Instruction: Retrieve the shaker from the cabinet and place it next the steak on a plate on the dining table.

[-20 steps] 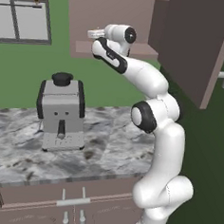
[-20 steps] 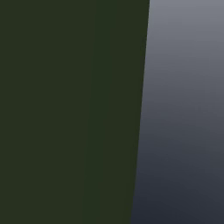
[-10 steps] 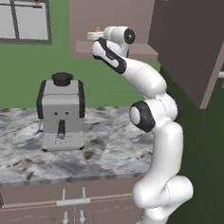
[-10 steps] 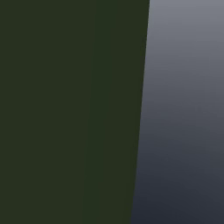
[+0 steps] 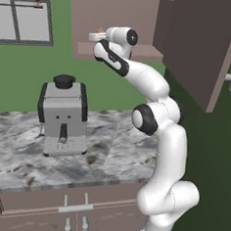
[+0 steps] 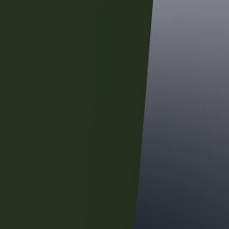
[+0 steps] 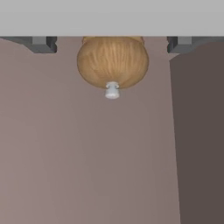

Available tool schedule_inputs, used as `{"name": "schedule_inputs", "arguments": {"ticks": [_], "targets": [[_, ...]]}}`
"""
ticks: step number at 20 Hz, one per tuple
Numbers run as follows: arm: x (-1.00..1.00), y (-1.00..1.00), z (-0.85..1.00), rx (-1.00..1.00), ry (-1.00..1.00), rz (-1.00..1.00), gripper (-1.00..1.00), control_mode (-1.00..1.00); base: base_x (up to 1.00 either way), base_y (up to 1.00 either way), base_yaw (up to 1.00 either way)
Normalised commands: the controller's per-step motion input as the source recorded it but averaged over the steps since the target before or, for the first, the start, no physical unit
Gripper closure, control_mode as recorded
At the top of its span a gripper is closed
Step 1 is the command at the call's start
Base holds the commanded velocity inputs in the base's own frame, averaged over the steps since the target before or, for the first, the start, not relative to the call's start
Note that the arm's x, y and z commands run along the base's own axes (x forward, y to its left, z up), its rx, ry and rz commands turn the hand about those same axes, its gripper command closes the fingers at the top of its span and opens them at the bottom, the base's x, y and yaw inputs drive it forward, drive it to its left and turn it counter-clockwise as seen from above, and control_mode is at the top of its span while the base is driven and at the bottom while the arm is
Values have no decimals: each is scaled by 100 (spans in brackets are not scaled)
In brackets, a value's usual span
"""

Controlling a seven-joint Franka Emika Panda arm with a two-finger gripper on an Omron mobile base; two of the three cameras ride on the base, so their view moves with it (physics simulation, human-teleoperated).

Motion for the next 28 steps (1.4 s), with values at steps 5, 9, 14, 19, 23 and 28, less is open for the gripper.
{"name": "schedule_inputs", "arguments": {"ticks": [5, 9, 14, 19, 23, 28], "targets": [[17, 1, -7, 0, 3, 1, 100, -100, 0, 0, 0], [14, 2, -13, 0, 6, 2, 100, -100, 0, 0, 0], [-10, 6, -10, 2, 3, 2, 100, -100, 0, 0, 0], [-87, 0, 0, 4, 0, 0, 100, -100, 0, 0, 0], [-100, 0, 0, 8, 0, 0, 100, -100, 0, 0, 0], [-100, 0, 0, 8, -5, 0, 100, -100, 0, 0, 0]]}}
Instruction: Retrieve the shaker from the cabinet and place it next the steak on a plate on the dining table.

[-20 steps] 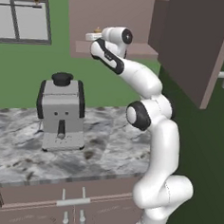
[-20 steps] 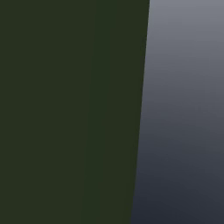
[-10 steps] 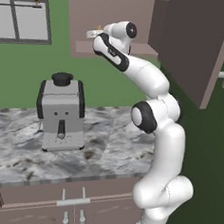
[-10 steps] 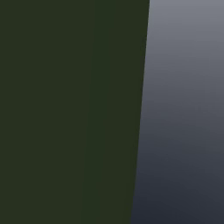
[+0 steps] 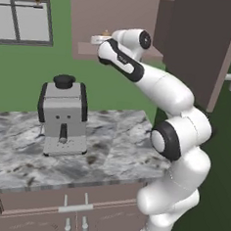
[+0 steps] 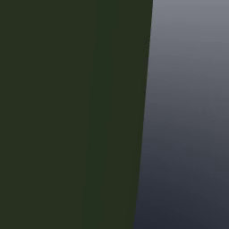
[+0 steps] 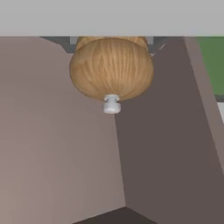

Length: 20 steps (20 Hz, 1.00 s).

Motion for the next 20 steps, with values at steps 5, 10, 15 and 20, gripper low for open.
{"name": "schedule_inputs", "arguments": {"ticks": [5, 10, 15, 20], "targets": [[-100, 0, 0, 8, -3, 0, 100, -100, 0, 0, 0], [-100, -25, 17, 1, 1, 0, 100, -100, 0, 0, 0], [-100, -33, 28, 0, 10, 0, 100, -100, 0, 0, 0], [-100, -15, 5, -1, 9, 0, 100, -100, 0, 0, 0]]}}
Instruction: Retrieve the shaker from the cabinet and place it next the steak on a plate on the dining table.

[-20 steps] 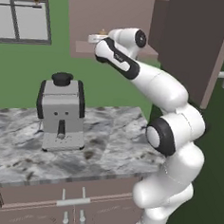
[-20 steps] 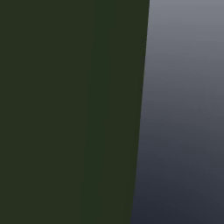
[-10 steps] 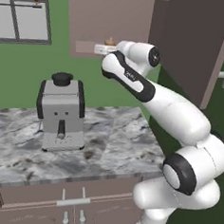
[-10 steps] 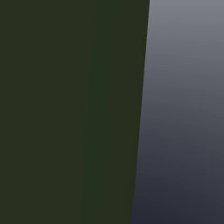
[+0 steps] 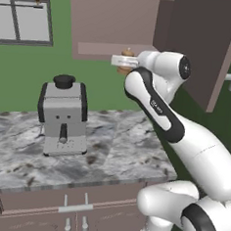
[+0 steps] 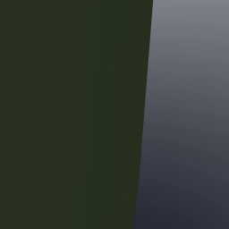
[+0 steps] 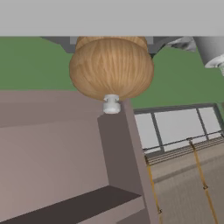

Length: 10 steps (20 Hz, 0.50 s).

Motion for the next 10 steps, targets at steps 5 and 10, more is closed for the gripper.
{"name": "schedule_inputs", "arguments": {"ticks": [5, 10], "targets": [[-100, -4, -1, -8, 8, -2, 100, -100, 0, 0, 0], [-100, 0, -18, -15, -3, -6, 100, -100, 0, 0, 0]]}}
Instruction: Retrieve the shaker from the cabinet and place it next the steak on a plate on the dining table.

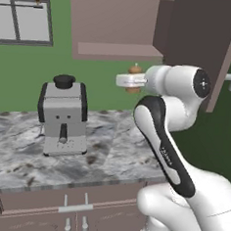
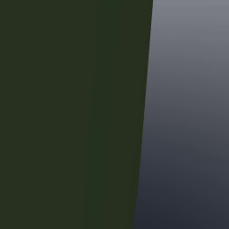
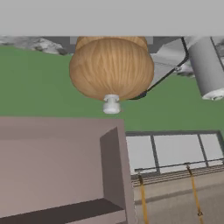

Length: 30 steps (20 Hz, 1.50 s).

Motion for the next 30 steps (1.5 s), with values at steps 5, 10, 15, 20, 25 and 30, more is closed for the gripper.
{"name": "schedule_inputs", "arguments": {"ticks": [5, 10, 15, 20, 25, 30], "targets": [[-100, -5, -4, -7, -1, -10, 100, -100, 0, 0, 0], [-100, -10, 0, -4, -4, -12, 100, -100, 0, 0, 0], [0, 0, 0, 0, 0, 0, 100, 100, -100, -67, -10], [0, 0, 0, 0, 0, 0, 100, 100, -100, -68, -1], [0, 0, 0, 0, 0, 0, 100, 100, -100, 51, 14], [0, 0, 0, 0, 0, 0, 100, 100, -38, 25, 89]]}}
